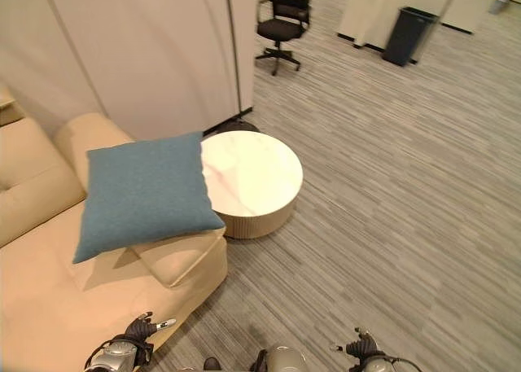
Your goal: Pick up all the scattered cushions and arrange them neatly on the sofa.
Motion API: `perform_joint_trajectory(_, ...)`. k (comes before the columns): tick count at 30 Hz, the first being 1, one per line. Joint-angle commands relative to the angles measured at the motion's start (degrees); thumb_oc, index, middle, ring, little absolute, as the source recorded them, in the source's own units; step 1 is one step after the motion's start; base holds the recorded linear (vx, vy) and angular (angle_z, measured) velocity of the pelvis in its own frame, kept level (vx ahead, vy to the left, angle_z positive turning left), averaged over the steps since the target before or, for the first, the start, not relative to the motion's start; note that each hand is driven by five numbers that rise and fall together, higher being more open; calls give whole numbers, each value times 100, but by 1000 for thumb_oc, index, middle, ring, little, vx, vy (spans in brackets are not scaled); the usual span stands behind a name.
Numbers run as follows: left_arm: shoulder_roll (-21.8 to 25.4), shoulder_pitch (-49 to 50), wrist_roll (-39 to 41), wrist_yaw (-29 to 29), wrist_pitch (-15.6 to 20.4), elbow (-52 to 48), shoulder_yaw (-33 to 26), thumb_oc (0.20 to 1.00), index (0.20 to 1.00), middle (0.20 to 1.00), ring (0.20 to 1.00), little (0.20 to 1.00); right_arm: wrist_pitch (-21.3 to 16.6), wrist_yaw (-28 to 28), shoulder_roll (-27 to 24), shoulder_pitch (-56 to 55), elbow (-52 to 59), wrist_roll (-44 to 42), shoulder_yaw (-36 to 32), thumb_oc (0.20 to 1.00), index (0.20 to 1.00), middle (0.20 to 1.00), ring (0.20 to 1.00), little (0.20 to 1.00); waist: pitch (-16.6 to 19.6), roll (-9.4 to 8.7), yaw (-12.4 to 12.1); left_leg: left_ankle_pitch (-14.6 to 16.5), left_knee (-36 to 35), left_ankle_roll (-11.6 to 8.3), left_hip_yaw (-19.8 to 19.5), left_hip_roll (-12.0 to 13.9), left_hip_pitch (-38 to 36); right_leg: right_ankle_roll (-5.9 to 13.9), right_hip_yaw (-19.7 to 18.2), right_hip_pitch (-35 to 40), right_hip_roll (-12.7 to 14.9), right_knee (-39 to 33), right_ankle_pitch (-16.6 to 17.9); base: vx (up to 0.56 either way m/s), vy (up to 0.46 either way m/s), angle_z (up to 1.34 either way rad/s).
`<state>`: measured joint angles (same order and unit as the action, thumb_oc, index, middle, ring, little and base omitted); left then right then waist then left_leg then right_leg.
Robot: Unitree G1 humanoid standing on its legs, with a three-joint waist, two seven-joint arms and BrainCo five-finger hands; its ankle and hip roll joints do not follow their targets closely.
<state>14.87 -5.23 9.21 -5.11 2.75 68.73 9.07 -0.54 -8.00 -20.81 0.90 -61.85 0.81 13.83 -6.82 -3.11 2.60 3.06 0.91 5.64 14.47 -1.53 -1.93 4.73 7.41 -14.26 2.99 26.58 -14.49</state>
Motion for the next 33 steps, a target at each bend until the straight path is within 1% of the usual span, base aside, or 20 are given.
perform_joint_trajectory(1, 51, 29, -292, 7, 97, -53, 75, 1000, 1000, 1000, 1000, 1000, -77, -70, -107, 195, -101, -60, -18, 1000, 1000, 1000, 1000, 1000, -234, -51, -33, 170, 197, -420, -438, -115, 0, 229, -92, 349, -117, -1670, 1368, 197, -56, 99)
perform_joint_trajectory(4, 25, -51, -441, 49, 125, 56, 194, 1000, 1000, 1000, 1000, 1000, -119, -56, -133, 106, -136, -86, -51, 1000, 1000, 1000, 1000, 1000, -249, -106, 68, 334, 397, -447, -835, -255, -8, 225, -363, 544, -168, -2058, 1395, 166, -83, 117)
perform_joint_trajectory(5, -20, -67, -482, 88, 124, 79, 243, 1000, 1000, 1000, 1000, 1000, -129, -39, -151, 38, -198, -124, -116, 1000, 1000, 1000, 1000, 1000, -213, -133, 135, 455, 784, -593, -708, -228, 83, 145, -295, 790, -112, -2216, 1379, 148, -124, 143)
perform_joint_trajectory(6, -39, -65, -475, 106, 122, 65, 262, 1000, 1000, 1000, 1000, 1000, -140, -37, -137, 20, -241, -144, -121, 1000, 1000, 1000, 1000, 1000, -203, -171, 183, 466, 1154, -649, -412, -55, 253, 104, -193, 887, -29, -2266, 1377, 99, -96, 133)
perform_joint_trajectory(7, -36, -66, -475, 106, 122, 65, 261, 1000, 1000, 1000, 1000, 1000, -140, -37, -134, 22, -242, -144, -121, 1000, 1000, 1000, 1000, 1000, -186, -178, 189, 453, 1152, -649, -415, -61, 276, 103, -190, 867, -23, -2271, 1387, 47, -77, 81)
perform_joint_trajectory(9, -36, -65, -441, 130, 109, 14, 260, 1000, 1000, 1000, 1000, 1000, -122, -29, -136, 13, -277, -164, -94, 1000, 1000, 1000, 1000, 1000, -199, -254, 231, 387, 1830, -711, 112, 292, 495, 15, -37, 1080, 52, -2383, 1351, 103, -72, 110)
perform_joint_trajectory(10, -25, -100, -399, 104, 92, -15, 265, 1000, 1000, 1000, 1000, 1000, -86, -41, -135, -24, -319, -199, -95, 1000, 1000, 1000, 1000, 1000, -211, -284, 254, 271, 2205, -859, 508, 873, 660, -22, 126, 1348, 111, -2487, 1228, 113, -34, 97)
perform_joint_trajectory(11, -23, -97, -398, 103, 89, -18, 269, 1000, 1000, 1000, 1000, 1000, -85, -41, -132, -26, -321, -199, -96, 1000, 1000, 1000, 1000, 1000, -221, -274, 256, 295, 2258, -879, 492, 903, 671, -29, 136, 1369, 89, -2496, 1218, 99, 5, 80)
perform_joint_trajectory(12, 10, -104, -389, 98, 83, -53, 258, 1000, 1000, 1000, 1000, 1000, -56, -41, -150, -44, -351, -171, -78, 1000, 1000, 1000, 1000, 1000, -194, -335, 244, 20, 1908, -915, 680, 1242, 677, -43, 317, 1424, 170, -2579, 1263, 7, 6, 62)
perform_joint_trajectory(13, 11, -103, -389, 98, 83, -53, 257, 1000, 1000, 1000, 1000, 1000, -56, -41, -150, -44, -351, -171, -78, 1000, 1000, 1000, 1000, 1000, -195, -337, 246, 15, 1900, -915, 679, 1239, 672, -43, 318, 1427, 172, -2581, 1263, 45, 38, 60)
perform_joint_trajectory(16, 67, -67, -372, 61, 80, -52, 206, 1000, 1000, 1000, 1000, 1000, -42, -26, -167, -113, -395, -115, -104, 1000, 1000, 1000, 1000, 1000, -43, -327, 263, -413, 1103, -1117, 635, 1620, 545, 20, 437, 1478, 224, -2601, 1178, 168, 117, 26)
perform_joint_trajectory(17, 79, -48, -347, 28, 85, -49, 170, 1000, 1000, 1000, 1000, 1000, -37, -26, -208, -146, -325, -78, -136, 1000, 1000, 1000, 1000, 1000, 34, -246, 297, -844, 555, -1337, 650, 1871, 382, 51, 449, 1518, 254, -2569, 1070, 159, 178, 2)
perform_joint_trajectory(18, 78, -47, -347, 28, 85, -50, 170, 1000, 1000, 1000, 1000, 1000, -36, -26, -209, -148, -323, -77, -137, 1000, 1000, 1000, 1000, 1000, 33, -247, 295, -852, 543, -1339, 653, 1869, 373, 50, 448, 1520, 254, -2569, 1069, 158, 213, -2)
perform_joint_trajectory(19, 90, -41, -357, 12, 85, -48, 170, 1000, 1000, 1000, 1000, 1000, -39, -36, -246, -141, -305, -51, -140, 1000, 1000, 1000, 1000, 1000, 39, -211, 260, -977, 463, -1365, 447, 1910, 409, 62, 424, 1540, 262, -2545, 1031, 87, 113, -6)
perform_joint_trajectory(22, 58, -29, -308, 31, 106, -9, 185, 1000, 1000, 1000, 1000, 1000, -74, -29, -278, -65, -286, 16, -141, 1000, 1000, 1000, 1000, 1000, 71, -105, 220, -911, 264, -1453, -86, 1822, 321, 139, 342, 1587, 351, -2506, 1027, 124, 209, -21)
perform_joint_trajectory(25, 35, -49, -342, 76, 97, 2, 228, 1000, 1000, 1000, 1000, 1000, -57, -19, -285, -50, -319, 36, -221, 1000, 1000, 1000, 1000, 1000, 112, -15, 250, -830, 101, -1484, 104, 1725, 227, 232, 369, 1682, 527, -2551, 1065, 116, 382, -7)
perform_joint_trajectory(26, 54, -121, -502, 78, 96, 20, 347, 1000, 1000, 1000, 1000, 1000, -30, 4, -249, 9, -311, -22, -341, 1000, 1000, 1000, 1000, 1000, 97, -20, 308, -515, 121, -1358, 230, 1393, 165, 458, 335, 1648, 903, -2477, 1299, 106, 527, 31)
perform_joint_trajectory(29, 98, -169, -526, 59, 113, 4, 361, 1000, 1000, 1000, 1000, 1000, -23, 18, -195, 46, -246, -32, -356, 1000, 1000, 1000, 1000, 1000, 65, -45, 284, -291, 181, -1201, 301, 1196, 158, 545, 225, 1475, 1105, -2304, 1451, 37, 342, 9)
perform_joint_trajectory(31, 162, -220, -461, 15, 115, -23, 289, 1000, 1000, 1000, 1000, 1000, -19, 13, -108, 130, -238, -83, -355, 1000, 1000, 1000, 1000, 1000, 22, -62, 244, -186, 163, -1058, 423, 1011, 155, 658, 185, 1112, 1320, -1977, 1858, -32, 260, -31)
perform_joint_trajectory(33, 266, -247, -409, -24, 121, 8, 188, 1000, 1000, 1000, 1000, 1000, -36, 6, -43, 249, -279, -130, -296, 1000, 1000, 1000, 1000, 1000, -73, 31, 177, -133, 40, -950, 619, 908, 14, 567, 460, 801, 1310, -1513, 1788, -29, 273, -53)
